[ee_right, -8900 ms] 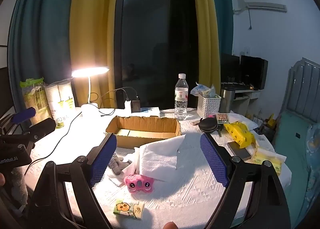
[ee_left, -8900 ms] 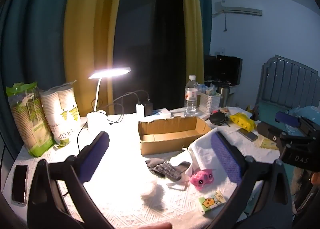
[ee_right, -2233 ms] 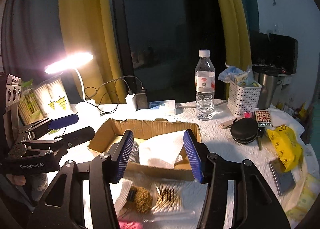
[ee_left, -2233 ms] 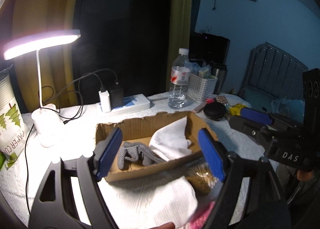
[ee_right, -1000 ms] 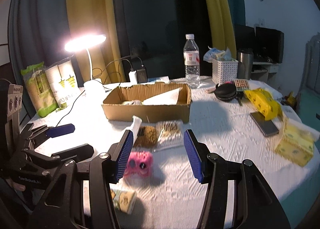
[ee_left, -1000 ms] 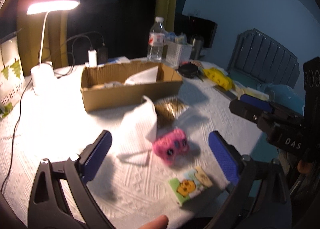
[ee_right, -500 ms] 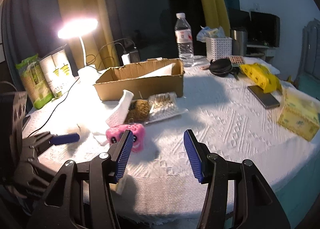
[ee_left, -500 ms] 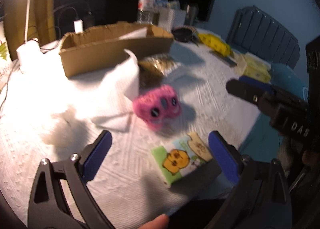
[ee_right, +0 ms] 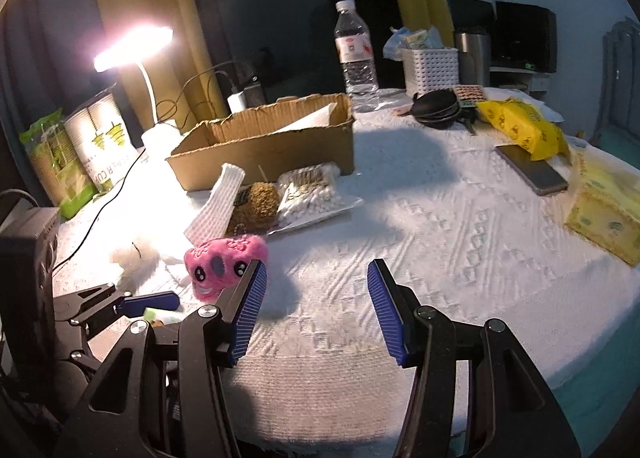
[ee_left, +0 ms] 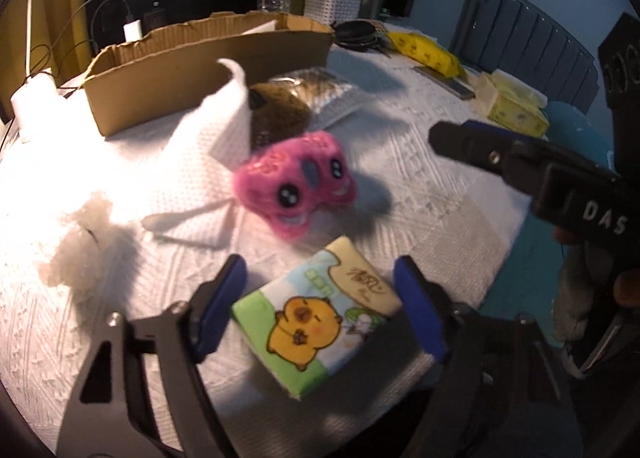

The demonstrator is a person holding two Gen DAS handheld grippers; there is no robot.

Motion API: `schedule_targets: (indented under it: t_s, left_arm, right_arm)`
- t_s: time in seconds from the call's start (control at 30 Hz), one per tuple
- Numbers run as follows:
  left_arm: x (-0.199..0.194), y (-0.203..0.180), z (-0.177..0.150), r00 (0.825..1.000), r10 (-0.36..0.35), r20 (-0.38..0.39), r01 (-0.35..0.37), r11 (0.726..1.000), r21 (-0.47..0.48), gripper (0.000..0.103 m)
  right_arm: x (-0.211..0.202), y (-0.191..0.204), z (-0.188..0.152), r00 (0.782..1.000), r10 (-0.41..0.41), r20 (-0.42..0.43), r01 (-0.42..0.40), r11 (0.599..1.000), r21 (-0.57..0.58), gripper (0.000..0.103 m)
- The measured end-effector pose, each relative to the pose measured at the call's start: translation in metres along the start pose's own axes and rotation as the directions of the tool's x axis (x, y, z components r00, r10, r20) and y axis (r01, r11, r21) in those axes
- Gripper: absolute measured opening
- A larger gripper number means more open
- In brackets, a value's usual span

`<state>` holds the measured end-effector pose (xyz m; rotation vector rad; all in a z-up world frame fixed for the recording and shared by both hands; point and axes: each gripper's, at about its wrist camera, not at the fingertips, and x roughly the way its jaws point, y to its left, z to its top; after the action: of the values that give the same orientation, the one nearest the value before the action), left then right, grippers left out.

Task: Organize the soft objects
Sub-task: 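Grasp the pink plush with the right tool while the left tool grasps the tissue pack, then lower the plush into the box with the right tool while the left tool drops the tissue pack in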

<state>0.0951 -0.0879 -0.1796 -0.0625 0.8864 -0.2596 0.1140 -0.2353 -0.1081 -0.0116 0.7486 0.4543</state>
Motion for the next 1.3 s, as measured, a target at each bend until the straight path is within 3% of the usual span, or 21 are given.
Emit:
schedule_targets:
  t_s: [0.17, 0.23, 0.3, 0.53, 0.77, 0.87, 0.9, 1.0, 1.3]
  left_arm:
    - [-0.01, 0.013, -0.003, 1.0, 0.004, 0.022, -0.004, 1.0, -0.007, 0.076]
    - [-0.016, 0.021, -0.004, 0.999, 0.01, 0.036, -0.01, 1.0, -0.019, 0.076]
    - [-0.02, 0.029, -0.005, 0.999, 0.017, 0.05, -0.015, 0.999, -0.035, 0.076]
    - [-0.033, 0.061, -0.007, 0.996, 0.037, 0.083, -0.029, 0.995, -0.094, 0.076]
    - [-0.045, 0.079, -0.006, 0.993, 0.053, 0.108, -0.04, 0.992, -0.119, 0.076]
    - [-0.049, 0.083, -0.002, 0.991, 0.06, 0.118, -0.046, 0.992, -0.12, 0.076]
    - [-0.05, 0.084, 0.0, 0.991, 0.06, 0.12, -0.046, 0.992, -0.12, 0.076]
    - [-0.053, 0.083, 0.005, 0.989, 0.057, 0.134, -0.041, 0.992, -0.115, 0.076]
    - [-0.059, 0.074, 0.027, 0.983, 0.05, 0.174, -0.035, 0.996, -0.087, 0.076]
  right_arm:
    - [0.019, 0.014, 0.004, 0.998, 0.049, -0.042, -0.05, 0.998, -0.027, 0.057]
    - [0.025, 0.021, 0.005, 0.996, 0.065, -0.053, -0.067, 0.997, -0.037, 0.069]
    - [0.032, 0.029, 0.007, 0.995, 0.078, -0.062, -0.081, 0.995, -0.051, 0.071]
    - [0.056, 0.051, 0.013, 0.989, 0.096, -0.117, -0.107, 0.99, -0.091, 0.072]
    - [0.086, 0.072, 0.009, 0.97, 0.09, -0.227, -0.12, 0.985, -0.123, 0.072]
    - [0.086, 0.07, 0.012, 0.969, 0.104, -0.224, -0.132, 0.985, -0.112, 0.07]
    - [0.085, 0.069, 0.013, 0.969, 0.105, -0.222, -0.132, 0.985, -0.11, 0.064]
    - [0.08, 0.066, 0.018, 0.974, 0.096, -0.205, -0.121, 0.986, -0.113, 0.059]
    - [0.058, 0.05, 0.04, 0.987, 0.093, -0.133, -0.108, 0.989, -0.105, 0.059]
